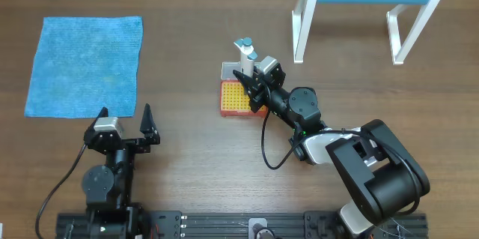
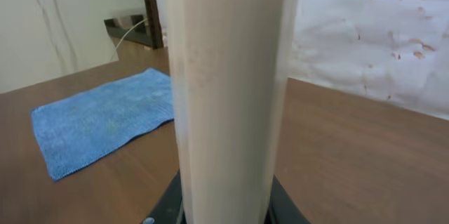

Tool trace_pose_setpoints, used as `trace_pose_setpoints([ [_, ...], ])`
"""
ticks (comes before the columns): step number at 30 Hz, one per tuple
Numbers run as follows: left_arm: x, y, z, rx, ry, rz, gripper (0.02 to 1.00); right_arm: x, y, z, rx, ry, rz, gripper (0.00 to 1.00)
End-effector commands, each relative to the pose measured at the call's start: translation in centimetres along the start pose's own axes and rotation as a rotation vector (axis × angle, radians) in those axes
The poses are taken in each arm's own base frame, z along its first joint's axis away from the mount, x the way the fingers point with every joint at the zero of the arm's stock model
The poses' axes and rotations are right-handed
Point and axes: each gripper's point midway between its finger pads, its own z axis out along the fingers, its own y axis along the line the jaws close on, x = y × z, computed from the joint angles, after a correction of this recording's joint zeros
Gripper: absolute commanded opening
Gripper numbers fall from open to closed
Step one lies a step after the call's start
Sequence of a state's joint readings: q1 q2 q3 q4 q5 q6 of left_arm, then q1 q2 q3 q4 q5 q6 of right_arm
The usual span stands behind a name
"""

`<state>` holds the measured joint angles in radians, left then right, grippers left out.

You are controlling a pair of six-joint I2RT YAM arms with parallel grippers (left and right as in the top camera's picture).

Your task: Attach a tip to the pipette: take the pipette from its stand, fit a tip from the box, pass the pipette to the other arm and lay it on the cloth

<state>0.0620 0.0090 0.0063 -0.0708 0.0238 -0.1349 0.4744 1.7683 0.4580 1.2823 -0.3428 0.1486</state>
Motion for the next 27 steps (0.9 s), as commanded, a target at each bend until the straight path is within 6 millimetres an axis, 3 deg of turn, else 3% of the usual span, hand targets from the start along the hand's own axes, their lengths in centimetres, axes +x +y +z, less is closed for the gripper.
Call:
trace_pose_setpoints([
  [1, 0.2, -0.1, 0.0, 0.007, 0.007, 0.001, 0.996, 3.1, 0.3, -0.3, -0.013, 0.038, 0.006, 0.073],
  [27, 0.2, -0.1, 0.0, 0.007, 0.007, 0.001, 0.996, 8.3, 0.1, -1.0, 0.000, 0.183, 0.080, 0.071],
])
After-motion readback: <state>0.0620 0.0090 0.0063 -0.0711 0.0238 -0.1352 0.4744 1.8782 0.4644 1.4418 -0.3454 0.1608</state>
